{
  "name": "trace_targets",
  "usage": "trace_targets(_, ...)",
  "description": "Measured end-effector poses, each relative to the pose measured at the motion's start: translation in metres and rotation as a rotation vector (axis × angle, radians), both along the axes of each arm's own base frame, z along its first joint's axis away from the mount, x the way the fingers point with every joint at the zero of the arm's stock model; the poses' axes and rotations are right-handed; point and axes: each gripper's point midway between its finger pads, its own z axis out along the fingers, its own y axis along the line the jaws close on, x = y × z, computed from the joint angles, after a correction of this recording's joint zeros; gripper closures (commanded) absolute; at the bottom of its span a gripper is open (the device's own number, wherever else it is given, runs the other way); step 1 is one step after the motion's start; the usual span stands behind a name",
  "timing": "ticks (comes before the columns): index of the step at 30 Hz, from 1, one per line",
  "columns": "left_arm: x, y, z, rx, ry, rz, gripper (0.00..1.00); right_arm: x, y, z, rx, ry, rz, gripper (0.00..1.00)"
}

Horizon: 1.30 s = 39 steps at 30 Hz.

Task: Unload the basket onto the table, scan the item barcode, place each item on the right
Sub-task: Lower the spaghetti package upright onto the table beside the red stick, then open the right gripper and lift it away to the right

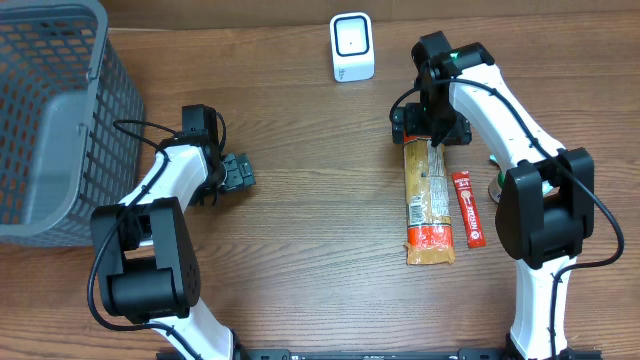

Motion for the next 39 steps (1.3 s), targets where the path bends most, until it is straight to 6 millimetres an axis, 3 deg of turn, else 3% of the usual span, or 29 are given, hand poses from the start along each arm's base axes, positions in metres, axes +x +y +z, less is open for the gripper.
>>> trace_targets(9, 0.0, 0.0, 0.0, 0.0, 0.0, 0.0, 0.0, 0.027, 0.008, 0.004, 0.035, -0.112, -0.001, 0.0)
trace_targets(16, 0.0, 0.0, 0.0, 0.0, 0.0, 0.0, 0.0, 0.031, 0.009, 0.006, 0.04, -0.129, 0.0, 0.0)
trace_targets(20, 0.0, 0.0, 0.0, 0.0, 0.0, 0.0, 0.0, 0.031, 0.01, 0.02, 0.049, -0.157, 0.002, 0.0)
trace_targets(23, 0.0, 0.0, 0.0, 0.0, 0.0, 0.0, 0.0, 0.031, 0.013, 0.052, 0.07, -0.224, 0.007, 0.0)
trace_targets(29, 0.0, 0.0, 0.0, 0.0, 0.0, 0.0, 0.0, 0.016, 0.019, 0.157, 0.144, -0.439, 0.028, 0.0)
trace_targets(32, 0.0, 0.0, 0.0, 0.0, 0.0, 0.0, 0.0, 0.004, 0.015, 0.2, 0.173, -0.532, 0.028, 0.0)
trace_targets(39, 0.0, 0.0, 0.0, 0.0, 0.0, 0.0, 0.0, -0.019, 0.007, 0.258, 0.216, -0.66, 0.027, 0.0)
